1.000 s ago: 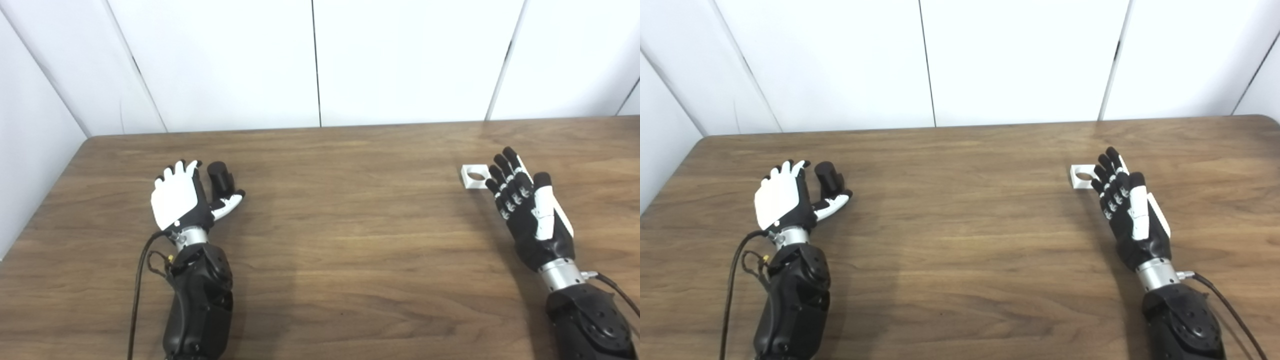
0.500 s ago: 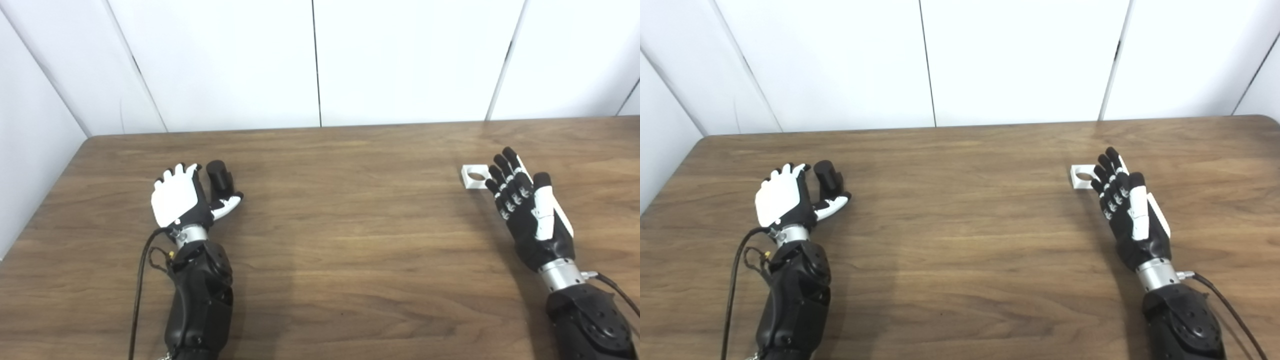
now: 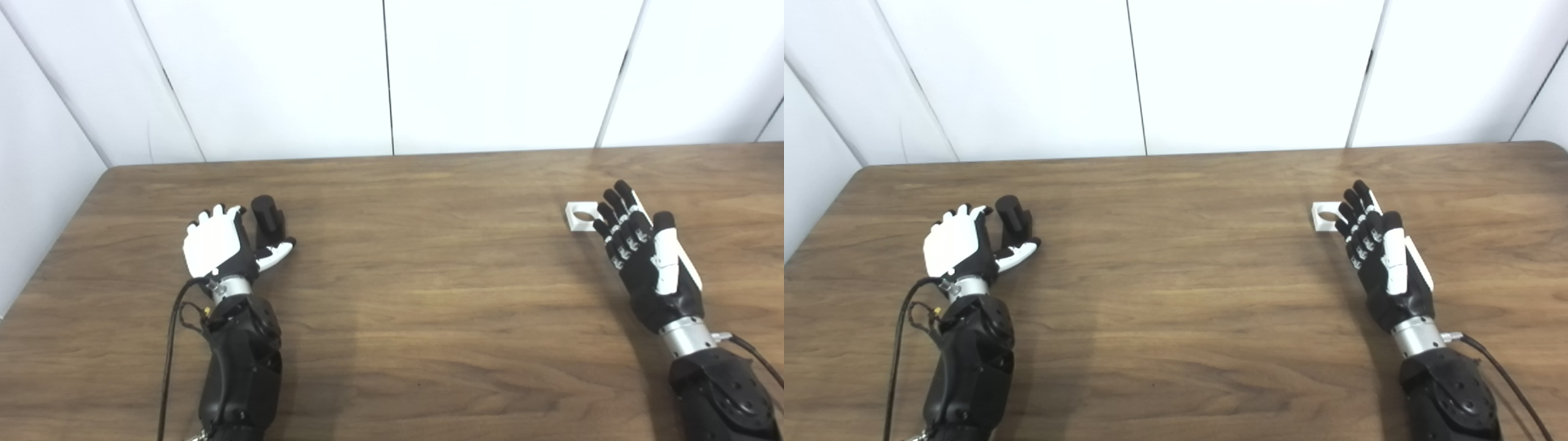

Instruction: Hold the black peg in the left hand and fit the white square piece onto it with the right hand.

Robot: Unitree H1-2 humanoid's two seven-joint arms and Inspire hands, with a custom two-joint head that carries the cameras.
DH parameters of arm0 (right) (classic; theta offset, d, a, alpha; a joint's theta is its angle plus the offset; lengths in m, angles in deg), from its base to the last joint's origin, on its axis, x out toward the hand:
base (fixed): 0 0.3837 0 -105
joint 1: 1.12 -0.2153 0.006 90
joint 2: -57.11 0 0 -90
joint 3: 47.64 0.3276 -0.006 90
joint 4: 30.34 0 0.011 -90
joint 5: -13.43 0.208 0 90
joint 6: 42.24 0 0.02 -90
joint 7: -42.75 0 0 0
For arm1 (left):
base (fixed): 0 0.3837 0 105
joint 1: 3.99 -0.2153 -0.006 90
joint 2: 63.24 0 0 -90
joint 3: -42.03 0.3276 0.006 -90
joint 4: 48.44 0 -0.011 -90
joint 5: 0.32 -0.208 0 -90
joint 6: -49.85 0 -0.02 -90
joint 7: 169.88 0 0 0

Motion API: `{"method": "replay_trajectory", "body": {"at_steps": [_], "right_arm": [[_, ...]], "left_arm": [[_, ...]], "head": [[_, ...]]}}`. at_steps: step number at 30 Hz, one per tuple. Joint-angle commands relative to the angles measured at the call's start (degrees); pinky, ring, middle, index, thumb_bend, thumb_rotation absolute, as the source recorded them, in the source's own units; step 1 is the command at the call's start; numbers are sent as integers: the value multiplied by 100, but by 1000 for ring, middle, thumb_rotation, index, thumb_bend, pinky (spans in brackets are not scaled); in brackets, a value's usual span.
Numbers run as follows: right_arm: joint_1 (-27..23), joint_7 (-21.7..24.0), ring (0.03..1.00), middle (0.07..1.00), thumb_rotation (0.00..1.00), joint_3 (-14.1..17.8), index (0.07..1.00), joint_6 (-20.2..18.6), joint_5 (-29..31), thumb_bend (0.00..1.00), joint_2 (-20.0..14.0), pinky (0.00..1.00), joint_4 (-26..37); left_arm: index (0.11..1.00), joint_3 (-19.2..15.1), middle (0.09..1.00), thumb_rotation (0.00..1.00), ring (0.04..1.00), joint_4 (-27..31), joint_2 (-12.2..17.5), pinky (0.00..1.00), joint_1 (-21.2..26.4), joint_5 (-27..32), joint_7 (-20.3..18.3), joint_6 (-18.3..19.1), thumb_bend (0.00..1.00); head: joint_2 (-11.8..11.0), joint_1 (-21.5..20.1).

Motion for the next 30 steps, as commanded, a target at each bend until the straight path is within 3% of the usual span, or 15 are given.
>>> {"method": "replay_trajectory", "body": {"at_steps": [1,12,30], "right_arm": [[342,64,1000,1000,1000,-60,1000,86,90,646,170,1000,-423],[340,92,1000,1000,1000,-63,1000,92,110,645,208,1000,-451],[354,94,1000,1000,1000,-68,1000,88,126,642,230,1000,-415]], "left_arm": [[836,-3,968,546,1000,97,87,1000,332,-158,56,2,730],[742,-94,937,506,1000,185,-6,997,327,-279,-104,0,705],[703,-98,921,478,1000,228,-87,1000,385,-522,-413,0,664]], "head": [[1,2],[40,-10],[88,8]]}}
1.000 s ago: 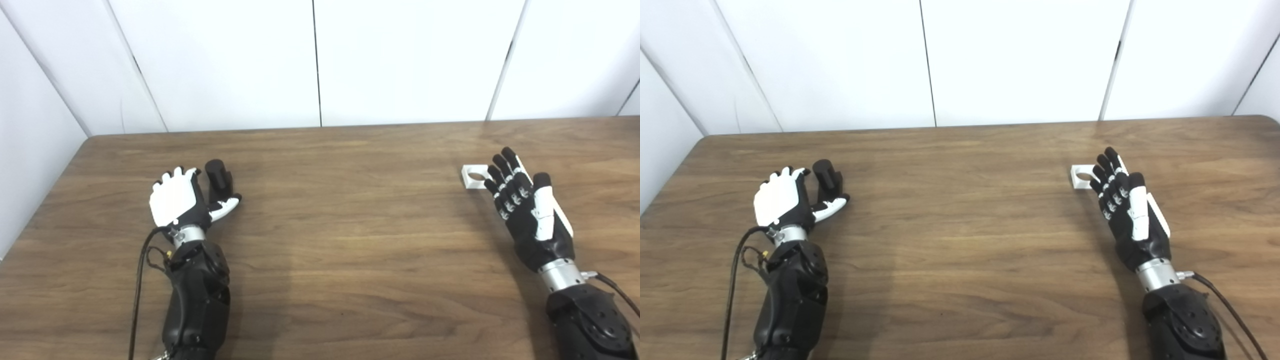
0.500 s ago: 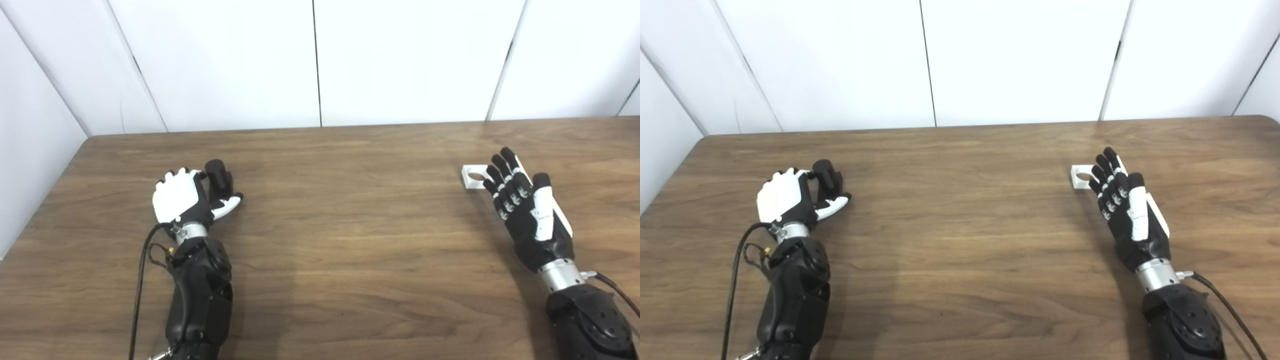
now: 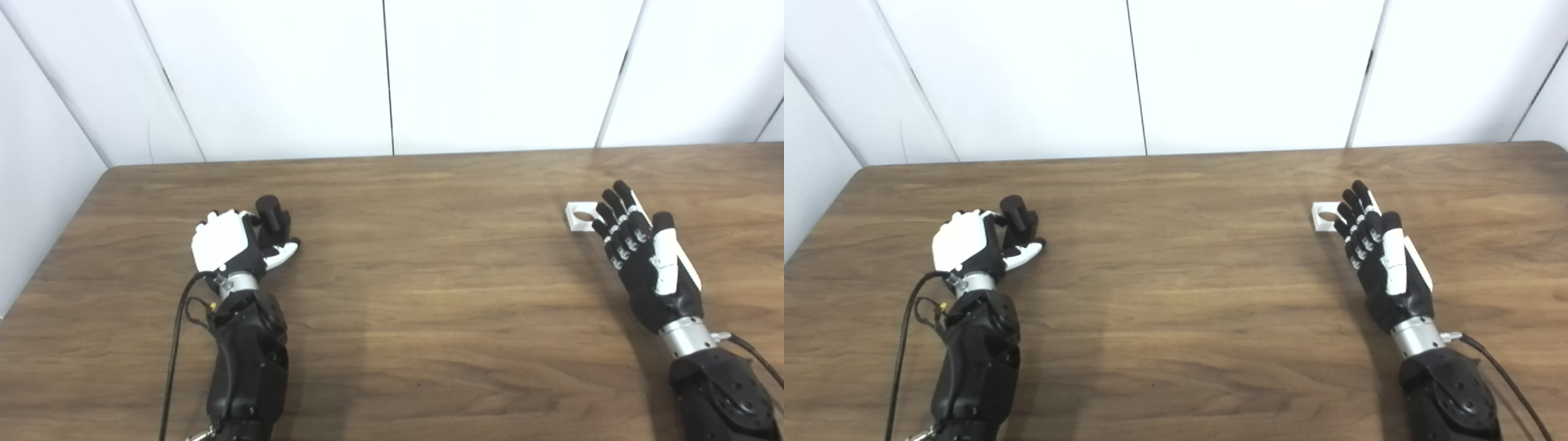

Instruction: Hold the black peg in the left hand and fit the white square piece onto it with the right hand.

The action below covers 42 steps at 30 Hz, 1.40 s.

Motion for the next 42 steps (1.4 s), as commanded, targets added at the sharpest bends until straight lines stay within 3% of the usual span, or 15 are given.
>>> {"method": "replay_trajectory", "body": {"at_steps": [1,11,29,37,42], "right_arm": [[356,58,1000,1000,1000,-68,1000,91,118,647,227,1000,-415],[342,59,1000,1000,1000,-4,1000,83,228,648,263,1000,-395],[302,-12,1000,1000,1000,26,1000,-27,230,671,236,1000,-312],[271,-4,1000,1000,1000,16,1000,-66,240,675,227,1000,-235],[284,-6,1000,1000,1000,35,1000,-42,245,672,234,1000,-240]], "left_arm": [[698,19,920,469,1000,179,93,1000,313,-160,48,0,663],[696,309,929,399,1000,56,300,1000,332,-387,-4,1,686],[682,409,934,233,1000,110,368,1000,309,-288,16,1,641],[679,392,933,222,1000,60,388,1000,355,-381,-93,2,644],[684,313,928,271,1000,56,341,1000,391,-587,-260,1,662]], "head": [[9,8],[25,-7],[40,23],[38,22],[35,30]]}}
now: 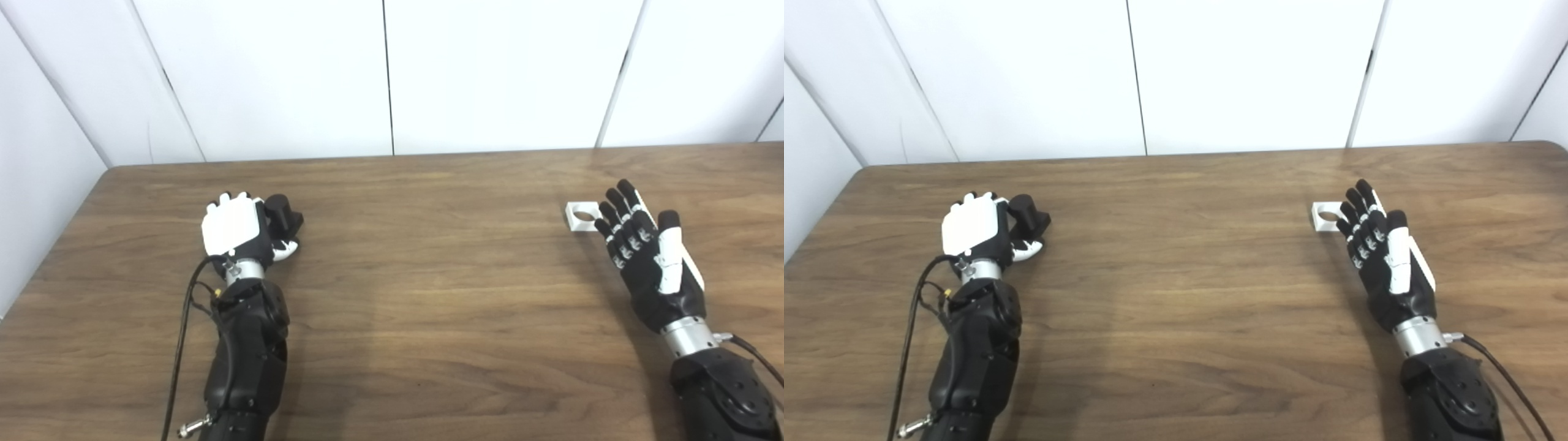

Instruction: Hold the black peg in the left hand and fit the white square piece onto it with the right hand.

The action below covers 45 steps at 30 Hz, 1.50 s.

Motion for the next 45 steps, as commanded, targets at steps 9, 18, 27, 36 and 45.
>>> {"method": "replay_trajectory", "body": {"at_steps": [9,18,27,36,45], "right_arm": [[292,37,1000,1000,1000,-19,1000,83,168,665,205,1000,-284],[287,22,1000,1000,1000,5,1000,105,161,654,198,1000,-281],[277,24,1000,1000,1000,16,1000,156,144,647,191,1000,-303],[295,-8,1000,1000,1000,30,1000,91,151,659,189,1000,-249],[312,-6,1000,1000,1000,14,1000,47,144,649,167,1000,-188]], "left_arm": [[615,-111,918,247,1000,39,73,1000,251,-211,-46,55,673],[601,-79,918,268,1000,57,99,1000,275,-200,-155,55,629],[583,-58,927,261,1000,77,134,1000,288,-267,-440,55,609],[574,-103,923,181,1000,261,108,1000,213,-168,-534,55,682],[493,-85,905,69,1000,349,113,1000,123,119,-416,54,530]], "head": [[8,2],[30,13],[35,14],[48,-25],[64,-45]]}}
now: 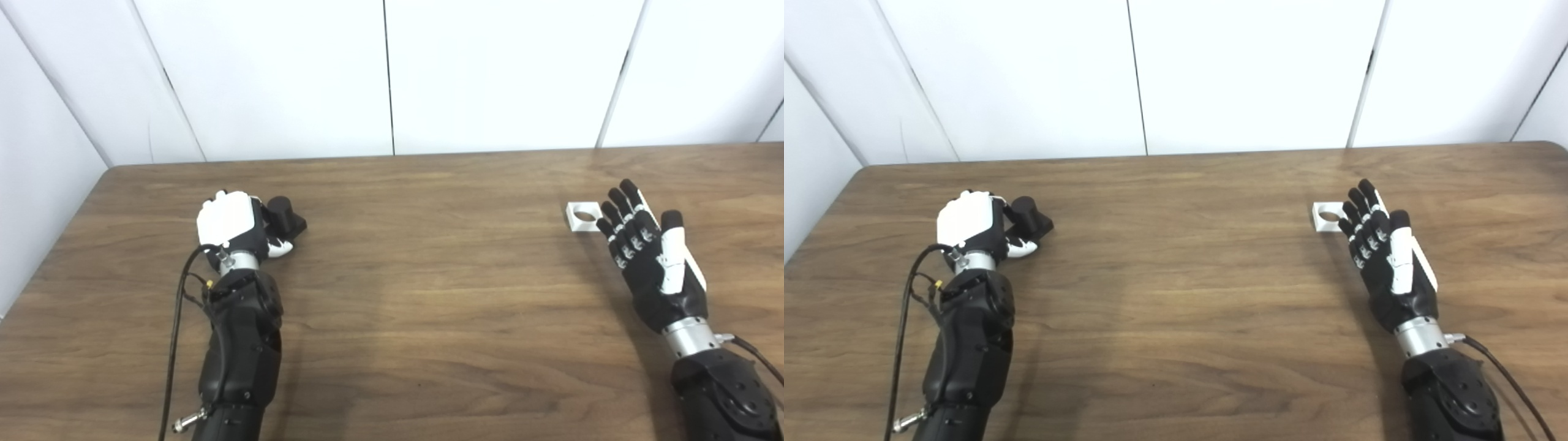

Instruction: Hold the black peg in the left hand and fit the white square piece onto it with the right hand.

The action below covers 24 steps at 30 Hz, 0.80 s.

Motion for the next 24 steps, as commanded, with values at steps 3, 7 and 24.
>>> {"method": "replay_trajectory", "body": {"at_steps": [3,7,24], "right_arm": [[303,9,1000,1000,1000,-24,1000,39,118,657,165,1000,-204],[303,-12,1000,1000,1000,-28,1000,24,99,667,170,1000,-200],[323,-51,1000,1000,1000,-30,1000,-45,97,651,204,1000,-128]], "left_arm": [[490,16,902,60,1000,134,76,1000,-9,217,93,52,522],[487,55,899,58,1000,175,105,1000,-49,303,90,52,521],[487,374,880,59,1000,484,202,1000,-194,677,-52,50,521]], "head": [[5,2],[15,-22],[39,-89]]}}
